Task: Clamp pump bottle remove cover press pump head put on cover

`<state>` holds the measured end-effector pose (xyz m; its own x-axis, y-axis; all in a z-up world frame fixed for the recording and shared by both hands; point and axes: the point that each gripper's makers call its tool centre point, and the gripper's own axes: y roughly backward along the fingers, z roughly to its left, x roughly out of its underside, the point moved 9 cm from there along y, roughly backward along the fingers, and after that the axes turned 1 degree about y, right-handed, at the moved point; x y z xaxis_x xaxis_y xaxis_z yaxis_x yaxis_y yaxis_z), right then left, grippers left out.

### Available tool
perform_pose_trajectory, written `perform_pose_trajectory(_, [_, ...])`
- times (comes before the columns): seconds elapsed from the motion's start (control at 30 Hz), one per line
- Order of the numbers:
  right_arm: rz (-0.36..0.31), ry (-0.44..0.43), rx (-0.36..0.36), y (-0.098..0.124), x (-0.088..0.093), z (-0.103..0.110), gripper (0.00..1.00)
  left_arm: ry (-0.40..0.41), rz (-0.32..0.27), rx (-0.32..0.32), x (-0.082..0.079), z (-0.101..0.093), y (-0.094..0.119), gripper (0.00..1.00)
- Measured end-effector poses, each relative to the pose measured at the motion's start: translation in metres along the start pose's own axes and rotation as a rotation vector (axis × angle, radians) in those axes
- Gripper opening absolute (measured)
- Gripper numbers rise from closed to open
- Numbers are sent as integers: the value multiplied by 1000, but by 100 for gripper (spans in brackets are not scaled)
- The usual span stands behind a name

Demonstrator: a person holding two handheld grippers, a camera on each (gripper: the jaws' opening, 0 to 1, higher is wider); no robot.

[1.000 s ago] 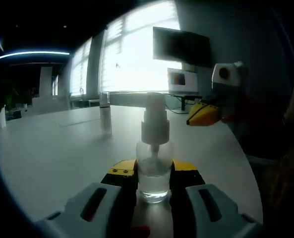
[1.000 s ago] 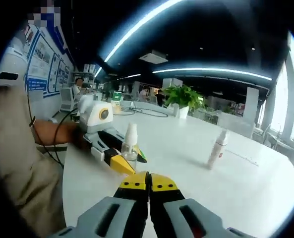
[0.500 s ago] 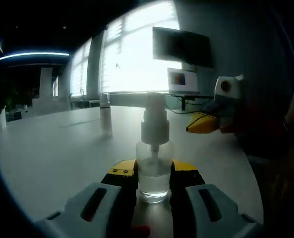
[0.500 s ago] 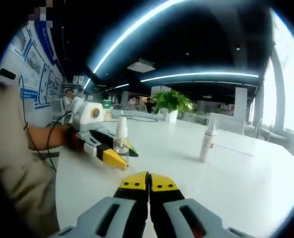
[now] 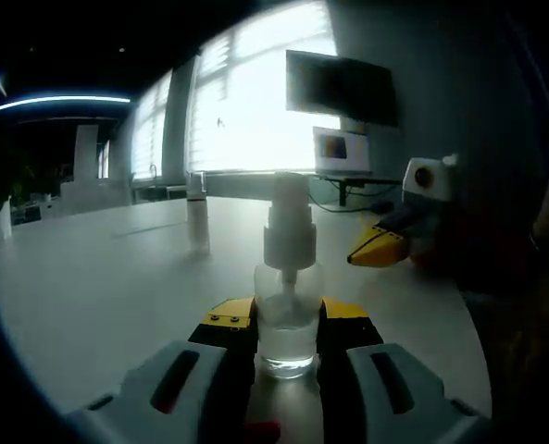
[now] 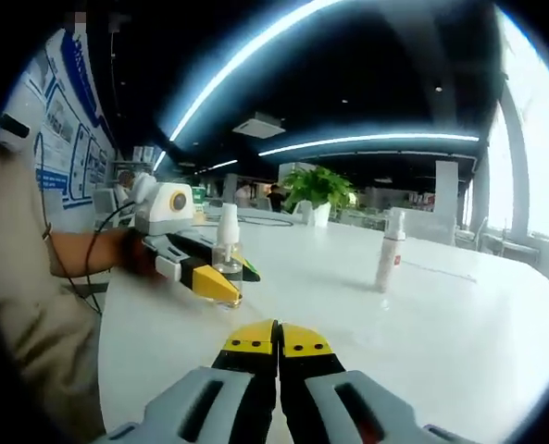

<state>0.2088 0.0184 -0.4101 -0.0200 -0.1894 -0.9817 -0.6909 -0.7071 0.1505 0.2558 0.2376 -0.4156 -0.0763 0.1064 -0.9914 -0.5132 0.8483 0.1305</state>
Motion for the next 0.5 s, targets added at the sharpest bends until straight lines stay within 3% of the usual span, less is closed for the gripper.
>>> perform_pose_trajectory(0.5, [-2, 10, -8, 0, 0, 5, 0, 0, -1, -4, 0, 1, 0, 16])
